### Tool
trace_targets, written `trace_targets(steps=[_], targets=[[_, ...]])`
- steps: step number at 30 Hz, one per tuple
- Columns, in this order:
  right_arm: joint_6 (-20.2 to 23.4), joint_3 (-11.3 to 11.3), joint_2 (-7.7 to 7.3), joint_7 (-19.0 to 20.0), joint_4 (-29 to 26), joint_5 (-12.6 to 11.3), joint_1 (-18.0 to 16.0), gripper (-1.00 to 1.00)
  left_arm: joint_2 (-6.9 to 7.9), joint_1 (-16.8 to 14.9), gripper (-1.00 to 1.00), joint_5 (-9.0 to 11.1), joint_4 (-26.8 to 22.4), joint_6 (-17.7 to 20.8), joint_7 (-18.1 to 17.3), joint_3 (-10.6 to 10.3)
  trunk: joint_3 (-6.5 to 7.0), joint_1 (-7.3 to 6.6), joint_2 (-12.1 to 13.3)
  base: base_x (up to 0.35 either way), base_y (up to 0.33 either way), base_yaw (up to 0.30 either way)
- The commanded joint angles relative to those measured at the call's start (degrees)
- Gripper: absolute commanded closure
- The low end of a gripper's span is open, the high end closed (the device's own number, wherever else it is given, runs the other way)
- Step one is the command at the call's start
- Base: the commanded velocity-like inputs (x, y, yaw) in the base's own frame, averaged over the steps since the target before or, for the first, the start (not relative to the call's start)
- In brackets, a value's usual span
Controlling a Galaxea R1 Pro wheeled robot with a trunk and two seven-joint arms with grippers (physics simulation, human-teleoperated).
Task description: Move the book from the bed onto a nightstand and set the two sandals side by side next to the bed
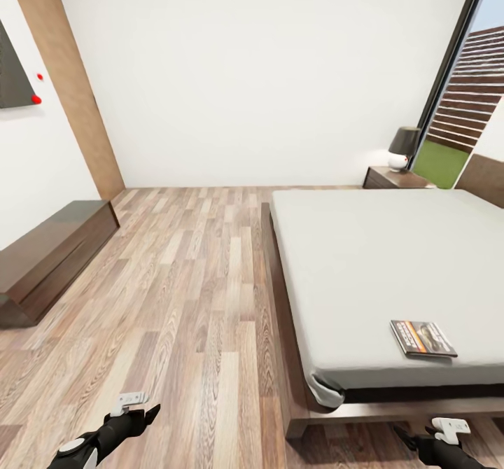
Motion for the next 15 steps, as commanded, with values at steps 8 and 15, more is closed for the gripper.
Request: trace_targets(steps=[8,15], targets=[[-0.1,-0.3,-0.01,0.3,0.1,0.0,-0.1,-1.00,-0.05,0.0,-1.00,-0.6,0.0,-0.1,-0.4,0.5,0.69,0.00,0.0,0.000,0.000,0.000],[-0.1,-0.3,-0.01,0.3,0.1,0.0,-0.1,-1.00,-0.05,0.0,-1.00,-0.6,0.0,-0.1,-0.4,0.5,1.33,0.00,0.0,0.000,0.000,0.000]])
